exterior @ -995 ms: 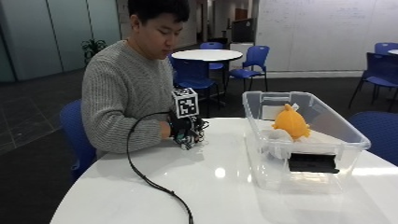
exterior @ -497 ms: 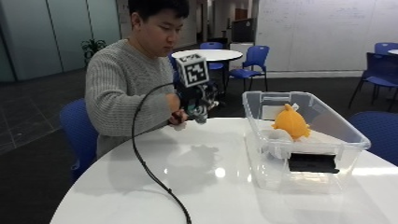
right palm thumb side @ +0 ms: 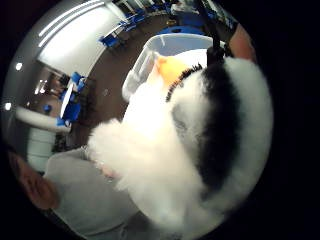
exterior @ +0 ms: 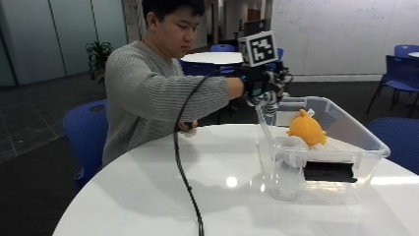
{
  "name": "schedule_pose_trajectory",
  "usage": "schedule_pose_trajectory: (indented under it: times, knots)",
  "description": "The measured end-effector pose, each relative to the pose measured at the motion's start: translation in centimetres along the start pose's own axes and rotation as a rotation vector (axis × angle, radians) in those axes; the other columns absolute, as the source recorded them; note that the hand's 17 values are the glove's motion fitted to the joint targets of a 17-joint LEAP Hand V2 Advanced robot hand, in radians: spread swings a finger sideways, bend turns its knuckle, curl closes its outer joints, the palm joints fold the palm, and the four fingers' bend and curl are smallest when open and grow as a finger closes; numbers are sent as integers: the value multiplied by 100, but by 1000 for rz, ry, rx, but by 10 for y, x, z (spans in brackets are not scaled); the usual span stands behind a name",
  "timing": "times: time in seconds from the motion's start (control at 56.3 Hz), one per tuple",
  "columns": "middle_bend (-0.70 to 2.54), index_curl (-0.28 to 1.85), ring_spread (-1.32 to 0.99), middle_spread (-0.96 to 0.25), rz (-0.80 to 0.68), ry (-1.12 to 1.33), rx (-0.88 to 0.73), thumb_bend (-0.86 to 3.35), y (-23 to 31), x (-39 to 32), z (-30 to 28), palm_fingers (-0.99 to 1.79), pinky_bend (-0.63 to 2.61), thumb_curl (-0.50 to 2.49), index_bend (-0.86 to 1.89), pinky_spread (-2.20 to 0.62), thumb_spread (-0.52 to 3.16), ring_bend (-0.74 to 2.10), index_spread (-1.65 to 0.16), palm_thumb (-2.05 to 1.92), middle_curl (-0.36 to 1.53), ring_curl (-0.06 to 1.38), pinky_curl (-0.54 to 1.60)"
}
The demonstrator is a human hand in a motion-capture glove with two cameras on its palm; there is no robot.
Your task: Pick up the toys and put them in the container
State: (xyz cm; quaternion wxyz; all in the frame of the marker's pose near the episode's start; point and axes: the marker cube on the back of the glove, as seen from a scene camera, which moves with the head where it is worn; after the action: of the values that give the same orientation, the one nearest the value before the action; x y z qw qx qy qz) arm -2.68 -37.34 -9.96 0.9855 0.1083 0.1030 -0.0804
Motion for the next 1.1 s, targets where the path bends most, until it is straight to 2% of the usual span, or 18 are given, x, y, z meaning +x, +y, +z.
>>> schedule_pose_trajectory:
  times: [0.071,0.178,0.355,0.444,0.533,0.569,0.604,0.64,0.782,0.959,1.102]
  knots:
    - [59,80,-46,-29,42,3,-11,6,-44,-5,13,84,101,119,25,-38,52,111,-44,62,78,60,40]
    - [55,84,-46,-30,12,-9,-42,5,-94,0,26,81,104,122,19,-38,52,111,-46,62,79,60,41]
    - [51,87,-47,-32,11,-35,-81,4,-125,1,35,78,107,125,14,-37,55,111,-49,61,81,59,40]
    - [50,88,-46,-33,3,6,-149,4,-124,9,46,72,110,127,12,-36,57,112,-49,61,81,60,41]
    - [41,81,-46,-33,47,13,-309,-2,-118,14,61,50,124,123,-1,-35,69,116,-47,53,79,61,44]
    - [33,76,-45,-32,61,13,-361,-7,-116,14,66,28,126,115,-2,-31,83,116,-45,38,76,61,45]
    - [25,73,-42,-30,63,14,-394,-9,-113,15,70,-6,132,108,-1,-26,90,108,-43,29,73,61,49]
    - [20,68,-38,-28,58,6,-406,-10,-110,17,73,-22,136,101,-1,-20,96,98,-41,20,70,57,48]
    - [13,50,-29,-22,51,-47,-398,-5,-102,18,76,-25,135,80,4,-7,113,77,-38,6,58,45,43]
    - [14,39,-24,-19,-4,-81,-345,-2,-81,13,58,-19,129,63,8,-1,122,70,-36,1,49,41,39]
    - [15,34,-22,-18,-50,-154,-284,-2,-35,1,25,-15,122,55,11,1,126,67,-35,0,45,39,36]
